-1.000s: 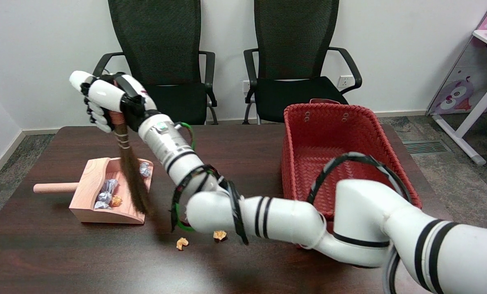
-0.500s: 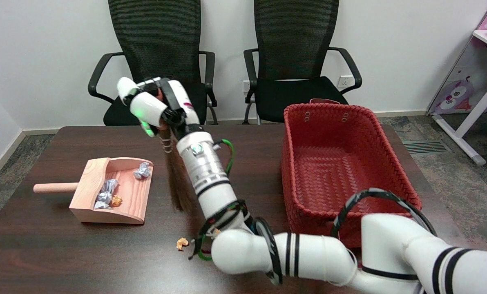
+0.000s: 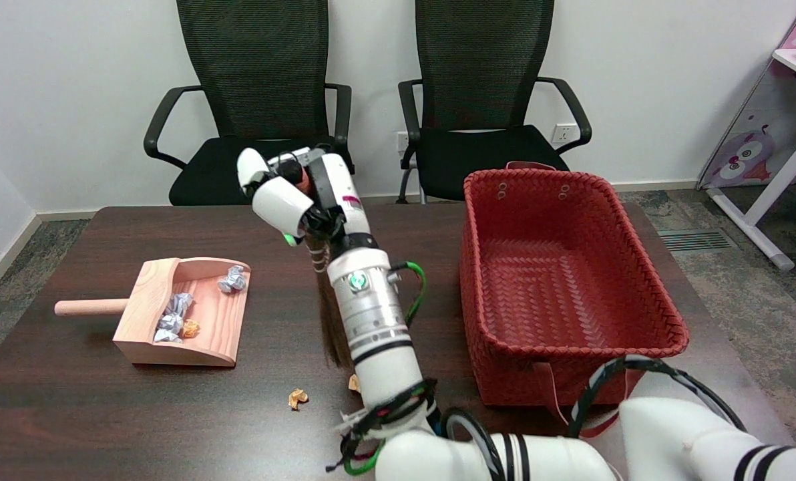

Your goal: Sweep the paper ball into the dustpan.

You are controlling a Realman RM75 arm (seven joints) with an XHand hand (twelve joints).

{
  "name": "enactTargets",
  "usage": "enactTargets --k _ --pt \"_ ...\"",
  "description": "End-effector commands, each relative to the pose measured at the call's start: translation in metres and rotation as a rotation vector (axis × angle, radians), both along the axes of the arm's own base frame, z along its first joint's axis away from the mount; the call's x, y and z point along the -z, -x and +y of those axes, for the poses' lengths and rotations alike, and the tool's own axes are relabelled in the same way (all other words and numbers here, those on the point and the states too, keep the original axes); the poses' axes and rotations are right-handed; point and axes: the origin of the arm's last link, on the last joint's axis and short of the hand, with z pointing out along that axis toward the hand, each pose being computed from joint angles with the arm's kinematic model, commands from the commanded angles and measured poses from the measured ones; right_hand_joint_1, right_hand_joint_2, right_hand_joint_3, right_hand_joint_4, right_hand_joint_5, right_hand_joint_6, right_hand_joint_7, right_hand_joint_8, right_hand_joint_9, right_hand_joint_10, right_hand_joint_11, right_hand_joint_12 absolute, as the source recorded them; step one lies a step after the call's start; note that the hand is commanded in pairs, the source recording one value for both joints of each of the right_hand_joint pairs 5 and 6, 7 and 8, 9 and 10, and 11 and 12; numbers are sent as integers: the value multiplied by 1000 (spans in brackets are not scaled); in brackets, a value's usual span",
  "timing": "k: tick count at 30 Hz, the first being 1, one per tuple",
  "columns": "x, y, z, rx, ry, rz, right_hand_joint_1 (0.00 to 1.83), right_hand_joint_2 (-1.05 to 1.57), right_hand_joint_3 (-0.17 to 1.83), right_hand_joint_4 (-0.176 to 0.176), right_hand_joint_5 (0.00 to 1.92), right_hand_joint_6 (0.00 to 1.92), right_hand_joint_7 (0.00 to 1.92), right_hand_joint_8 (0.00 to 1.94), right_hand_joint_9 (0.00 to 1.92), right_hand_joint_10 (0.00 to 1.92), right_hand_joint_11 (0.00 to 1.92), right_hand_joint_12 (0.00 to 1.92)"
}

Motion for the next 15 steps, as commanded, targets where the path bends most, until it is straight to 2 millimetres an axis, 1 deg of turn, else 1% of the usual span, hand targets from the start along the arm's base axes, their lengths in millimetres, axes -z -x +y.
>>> enactTargets --k 1,6,9,15 --pt "-6 -2 64 71 232 144 937 1571 1627 176 1920 1920 1920 1920 1920 1920 1920 1920" --pt "2 0 72 95 223 129 942 1571 1649 176 1920 1920 1920 1920 1920 1920 1920 1920" --pt "7 -2 79 81 212 128 948 1571 1660 176 1920 1920 1920 1920 1920 1920 1920 1920" --pt "14 -3 95 100 255 179 957 1571 1688 176 1920 1920 1920 1920 1920 1920 1920 1920"
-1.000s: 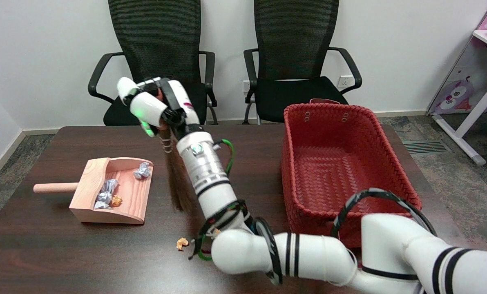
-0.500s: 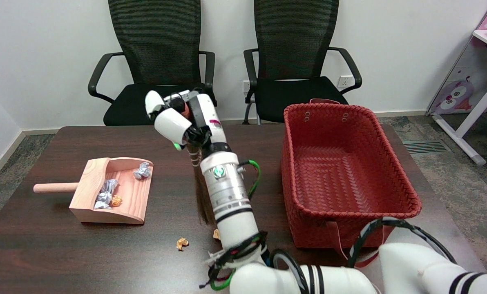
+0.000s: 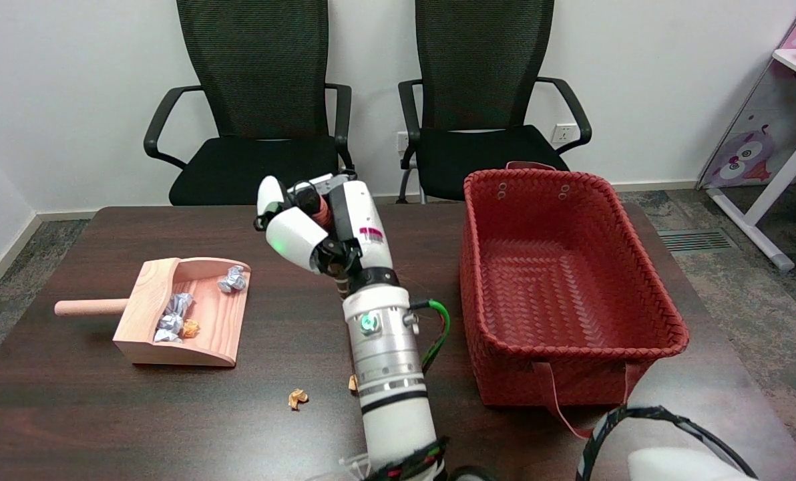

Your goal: Sweep the paper ball into the dustpan.

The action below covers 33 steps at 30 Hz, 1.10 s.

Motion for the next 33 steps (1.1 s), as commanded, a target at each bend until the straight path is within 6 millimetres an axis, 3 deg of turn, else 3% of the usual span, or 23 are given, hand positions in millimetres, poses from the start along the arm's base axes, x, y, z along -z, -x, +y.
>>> enactTargets --k 1,6,9,15,23,33 --pt "14 -3 49 61 115 87 960 1571 1697 176 1920 1920 1920 1920 1920 1920 1920 1920" --pt "27 -4 70 50 198 106 963 1571 1773 176 1920 1920 1920 1920 1920 1920 1920 1920" --pt "36 -5 73 36 226 126 963 1571 1822 176 1920 1920 1920 1920 1920 1920 1920 1920" --pt "64 -3 49 17 235 197 951 1571 1833 176 1920 1920 1920 1920 1920 1920 1920 1920" --pt "104 -5 13 21 77 166 925 1571 1833 176 1920 1920 1920 1920 1920 1920 1920 1920" --pt "107 9 4 39 76 214 859 1571 1833 176 1920 1920 1920 1920 1920 1920 1920 1920"
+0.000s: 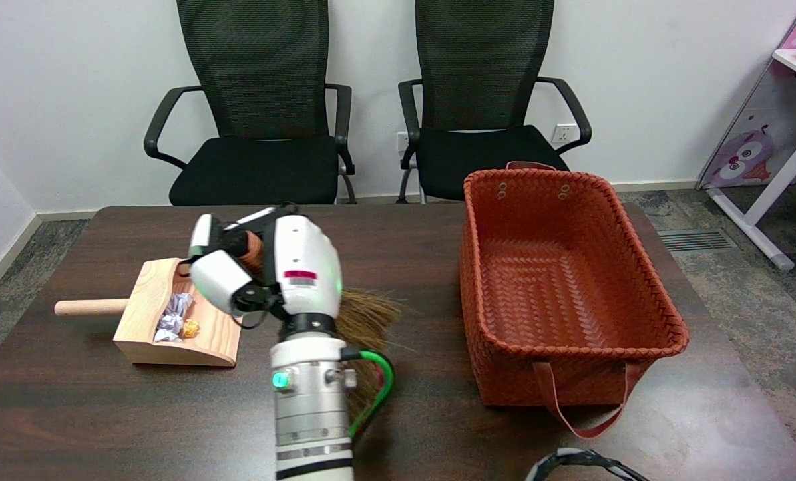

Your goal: Sweep the paper ball into the dustpan.

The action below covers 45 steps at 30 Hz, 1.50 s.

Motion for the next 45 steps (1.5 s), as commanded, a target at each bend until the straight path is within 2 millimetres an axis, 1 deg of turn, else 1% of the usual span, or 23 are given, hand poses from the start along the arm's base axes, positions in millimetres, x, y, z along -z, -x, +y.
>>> enactTargets --k 1,5,7,9,13,16,21,25,27,29,33,36,43,45 --pt "34 8 -22 24 -40 52 858 1571 1833 176 1920 1920 1920 1920 1920 1920 1920 1920" --pt "28 17 -10 50 8 48 857 1571 1833 176 1920 1920 1920 1920 1920 1920 1920 1920" --pt "21 22 -3 70 69 81 857 1571 1833 176 1920 1920 1920 1920 1920 1920 1920 1920" --pt "16 23 4 74 122 121 859 1571 1833 176 1920 1920 1920 1920 1920 1920 1920 1920" --pt "14 26 9 90 168 184 851 1571 1833 176 1920 1920 1920 1920 1920 1920 1920 1920" --pt "16 31 8 103 163 213 856 1571 1833 176 1920 1920 1920 1920 1920 1920 1920 1920" --pt "18 33 8 113 164 216 863 1571 1833 176 1920 1920 1920 1920 1920 1920 1920 1920" --pt "14 44 7 143 160 201 863 1571 1833 176 1920 1920 1920 1920 1920 1920 1920 1920" --pt "12 50 4 140 138 169 862 1571 1833 176 1920 1920 1920 1920 1920 1920 1920 1920" --pt "13 53 1 135 127 178 861 1571 1833 176 1920 1920 1920 1920 1920 1920 1920 1920" --pt "17 52 -11 124 93 201 860 1571 1833 176 1920 1920 1920 1920 1920 1920 1920 1920" --pt "17 55 -19 124 68 194 870 1571 1833 176 1920 1920 1920 1920 1920 1920 1920 1920" --pt "14 66 -26 150 46 162 851 1571 1833 176 1920 1920 1920 1920 1920 1920 1920 1920" --pt "13 67 -27 149 47 171 872 1571 1833 176 1920 1920 1920 1920 1920 1920 1920 1920"
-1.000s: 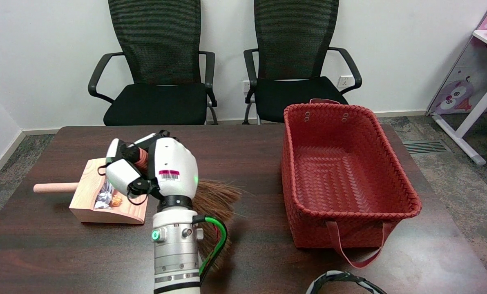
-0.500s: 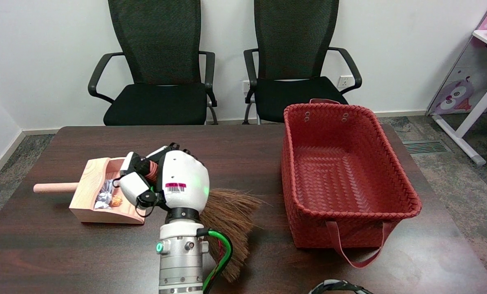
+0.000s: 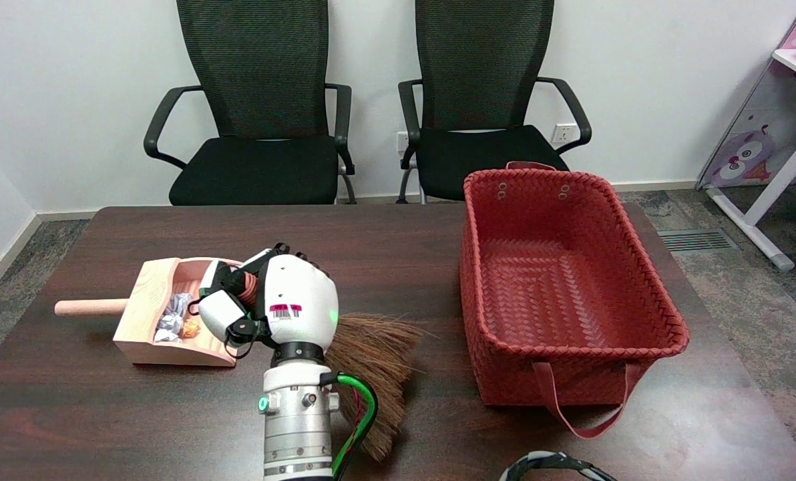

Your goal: Sweep the paper ball into the dustpan.

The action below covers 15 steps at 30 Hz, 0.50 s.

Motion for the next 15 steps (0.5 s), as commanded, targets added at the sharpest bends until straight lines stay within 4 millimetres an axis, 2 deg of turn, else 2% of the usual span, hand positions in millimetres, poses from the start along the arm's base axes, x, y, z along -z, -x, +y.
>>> enactTargets --k 1,9,15 --pt "-4 20 -20 37 -43 -8 871 1571 1833 176 1920 1920 1920 1920 1920 1920 1920 1920" --pt "-4 15 -33 -4 -67 1 850 1571 1833 176 1920 1920 1920 1920 1920 1920 1920 1920" --pt "-1 5 -52 -45 -114 -1 838 1571 1833 176 1920 1920 1920 1920 1920 1920 1920 1920"
